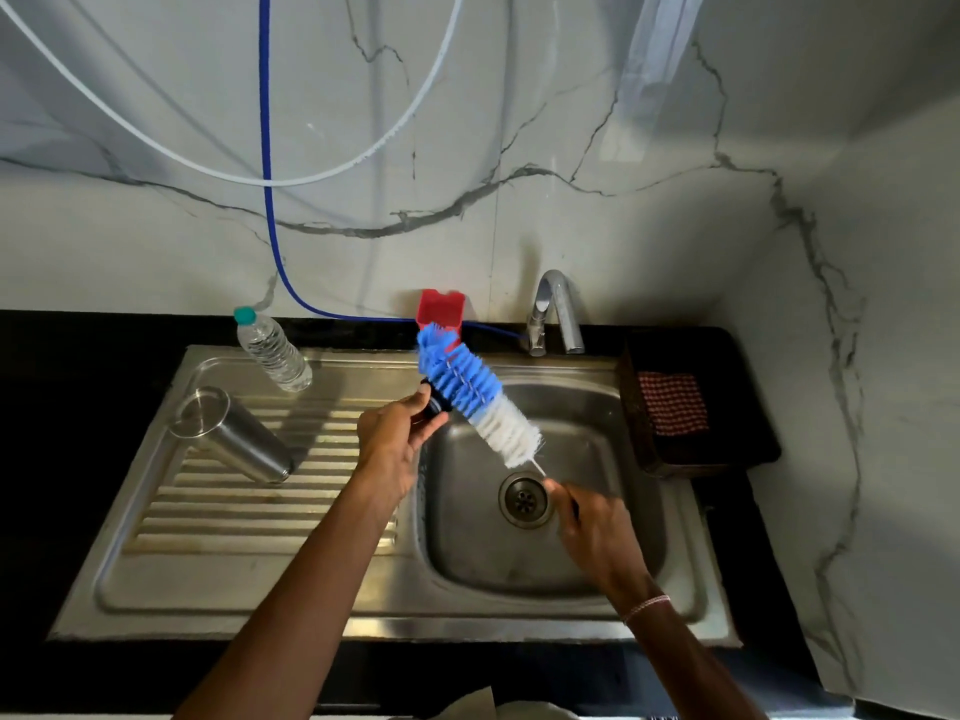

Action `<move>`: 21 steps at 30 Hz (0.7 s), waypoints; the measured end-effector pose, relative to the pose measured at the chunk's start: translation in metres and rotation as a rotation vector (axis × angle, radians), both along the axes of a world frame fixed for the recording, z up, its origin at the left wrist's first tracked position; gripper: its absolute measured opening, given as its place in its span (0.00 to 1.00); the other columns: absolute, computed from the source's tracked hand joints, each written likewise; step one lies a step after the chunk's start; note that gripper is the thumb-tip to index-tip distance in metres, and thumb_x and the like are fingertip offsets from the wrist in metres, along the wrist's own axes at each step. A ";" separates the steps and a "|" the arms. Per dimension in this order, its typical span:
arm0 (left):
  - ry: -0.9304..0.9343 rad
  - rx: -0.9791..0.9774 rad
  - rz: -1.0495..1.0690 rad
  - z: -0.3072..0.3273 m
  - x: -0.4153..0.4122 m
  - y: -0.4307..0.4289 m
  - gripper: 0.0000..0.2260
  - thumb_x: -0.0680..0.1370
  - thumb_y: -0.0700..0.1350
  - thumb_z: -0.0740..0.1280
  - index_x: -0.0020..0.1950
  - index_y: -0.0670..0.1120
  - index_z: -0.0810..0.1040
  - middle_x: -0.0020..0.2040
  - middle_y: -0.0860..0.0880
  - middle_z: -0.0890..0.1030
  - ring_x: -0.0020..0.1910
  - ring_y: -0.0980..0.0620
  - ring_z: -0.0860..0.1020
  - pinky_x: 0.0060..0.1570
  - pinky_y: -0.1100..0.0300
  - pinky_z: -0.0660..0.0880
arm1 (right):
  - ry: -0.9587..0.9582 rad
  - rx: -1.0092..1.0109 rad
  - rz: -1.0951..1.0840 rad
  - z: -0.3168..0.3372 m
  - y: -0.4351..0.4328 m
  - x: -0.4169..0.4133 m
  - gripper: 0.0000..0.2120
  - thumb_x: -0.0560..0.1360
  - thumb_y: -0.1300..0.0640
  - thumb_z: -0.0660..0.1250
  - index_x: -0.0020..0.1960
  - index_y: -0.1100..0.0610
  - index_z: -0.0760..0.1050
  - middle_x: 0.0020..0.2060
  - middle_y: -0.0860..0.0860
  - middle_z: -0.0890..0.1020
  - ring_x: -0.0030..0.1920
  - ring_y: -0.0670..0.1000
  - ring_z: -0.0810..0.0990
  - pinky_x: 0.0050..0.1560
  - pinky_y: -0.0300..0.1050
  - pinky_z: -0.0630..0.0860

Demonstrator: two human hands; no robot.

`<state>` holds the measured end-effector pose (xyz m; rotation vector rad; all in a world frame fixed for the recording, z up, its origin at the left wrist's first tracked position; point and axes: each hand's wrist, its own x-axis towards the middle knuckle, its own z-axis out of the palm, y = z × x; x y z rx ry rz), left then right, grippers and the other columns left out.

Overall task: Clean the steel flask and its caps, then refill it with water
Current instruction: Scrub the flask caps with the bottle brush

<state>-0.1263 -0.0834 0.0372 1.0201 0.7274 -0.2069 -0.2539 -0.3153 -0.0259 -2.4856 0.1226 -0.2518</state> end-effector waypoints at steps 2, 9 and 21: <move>0.016 0.001 -0.016 -0.002 -0.004 -0.006 0.12 0.75 0.34 0.75 0.55 0.31 0.81 0.52 0.37 0.85 0.52 0.41 0.86 0.39 0.58 0.84 | 0.016 -0.004 -0.033 0.000 0.006 0.007 0.22 0.81 0.38 0.56 0.41 0.53 0.77 0.33 0.54 0.82 0.31 0.59 0.78 0.31 0.47 0.69; 0.014 -0.079 -0.004 0.002 -0.004 -0.014 0.08 0.76 0.34 0.73 0.53 0.32 0.80 0.52 0.37 0.85 0.46 0.44 0.87 0.45 0.52 0.85 | 0.041 0.059 -0.037 0.006 0.015 0.019 0.25 0.82 0.39 0.55 0.37 0.55 0.75 0.30 0.54 0.80 0.28 0.53 0.72 0.31 0.49 0.69; -0.035 -0.260 -0.098 0.012 -0.009 -0.023 0.10 0.83 0.33 0.61 0.46 0.36 0.79 0.40 0.44 0.87 0.41 0.47 0.87 0.47 0.54 0.84 | 0.214 0.330 -0.061 0.017 0.034 0.020 0.26 0.83 0.43 0.58 0.30 0.52 0.62 0.25 0.47 0.68 0.29 0.47 0.67 0.35 0.50 0.67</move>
